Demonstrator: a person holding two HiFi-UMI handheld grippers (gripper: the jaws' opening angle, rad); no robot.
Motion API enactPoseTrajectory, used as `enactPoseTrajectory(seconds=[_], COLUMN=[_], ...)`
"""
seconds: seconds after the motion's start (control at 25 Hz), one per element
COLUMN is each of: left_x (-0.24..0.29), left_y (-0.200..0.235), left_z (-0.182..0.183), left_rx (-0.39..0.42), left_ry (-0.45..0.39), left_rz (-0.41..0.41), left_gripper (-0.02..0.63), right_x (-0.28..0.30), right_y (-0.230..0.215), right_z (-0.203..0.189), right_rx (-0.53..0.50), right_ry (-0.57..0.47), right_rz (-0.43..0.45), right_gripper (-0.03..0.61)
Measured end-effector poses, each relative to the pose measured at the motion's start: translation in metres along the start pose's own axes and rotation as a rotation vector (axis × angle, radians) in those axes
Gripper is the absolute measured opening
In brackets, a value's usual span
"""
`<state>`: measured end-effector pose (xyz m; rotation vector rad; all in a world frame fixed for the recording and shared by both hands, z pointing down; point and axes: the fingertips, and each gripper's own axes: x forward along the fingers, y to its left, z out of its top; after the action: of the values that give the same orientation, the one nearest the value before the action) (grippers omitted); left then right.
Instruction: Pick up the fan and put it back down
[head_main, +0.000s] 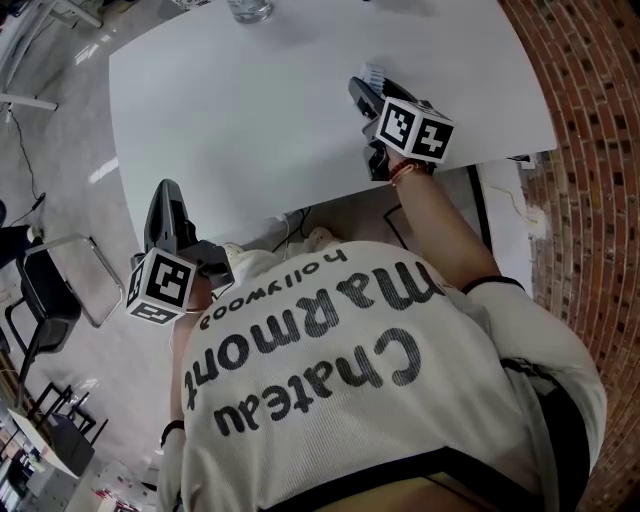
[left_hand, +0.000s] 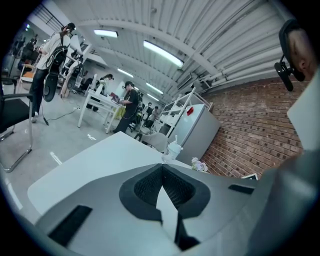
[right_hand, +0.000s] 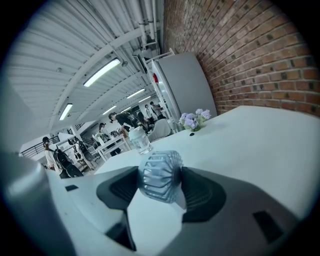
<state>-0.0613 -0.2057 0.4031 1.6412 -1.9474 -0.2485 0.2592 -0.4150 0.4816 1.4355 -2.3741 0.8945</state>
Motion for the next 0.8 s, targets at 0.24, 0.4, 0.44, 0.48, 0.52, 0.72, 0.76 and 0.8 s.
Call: enactPoseTrajectory(seconds=[0.24, 0.4, 0.44, 0.48, 0.52, 0.72, 0.76, 0.8], left_x=[0.003, 0.005, 0.005, 0.006, 0.007, 0.012, 0.012, 0.012], left_y=[0.002, 0.003, 0.004, 0.004, 0.004, -0.001, -0.003, -0.004], left_z=[0.004, 0.004, 0.004, 0.004, 0.004, 0.002, 0.002, 0.002], left_rx=[-0.003, -0.005, -0.006, -0.006, -0.007, -0.006, -0.005, -0.004], left_ry=[-0.005, -0.006, -0.005, -0.005, -0.004, -0.002, -0.002, -0.002], left_rz=[0.002, 0.004, 0.004, 0.005, 0.004, -0.01, -0.012, -0.013], left_gripper=[0.002, 0.002, 0.002, 0.002, 0.002, 0.002, 0.002, 0.002], right_x=[0.005, 0.007, 0.007, 0.007, 0.007, 0.007, 0.007, 0.007], right_y=[0.001, 0.002, 0.002, 0.002, 0.001, 0.001, 0.001, 0.0], right_z=[-0.001, -0.002, -0.002, -0.002, -0.002, -0.005, -0.005, -0.005], right_rx=[-0.01, -0.034, -0.037, -0.039, -0.04, -0.039, -0.038, -0.036], right_ry=[0.005, 0.011, 0.011, 0.012, 0.014, 0.024, 0.023, 0.022], right_rz=[-0.004, -0.014, -0.017, -0.021, -0.023, -0.019, -0.02, -0.019], right_gripper=[0.272, 0.267, 0.267, 0.267, 0.267, 0.272, 0.272, 0.272])
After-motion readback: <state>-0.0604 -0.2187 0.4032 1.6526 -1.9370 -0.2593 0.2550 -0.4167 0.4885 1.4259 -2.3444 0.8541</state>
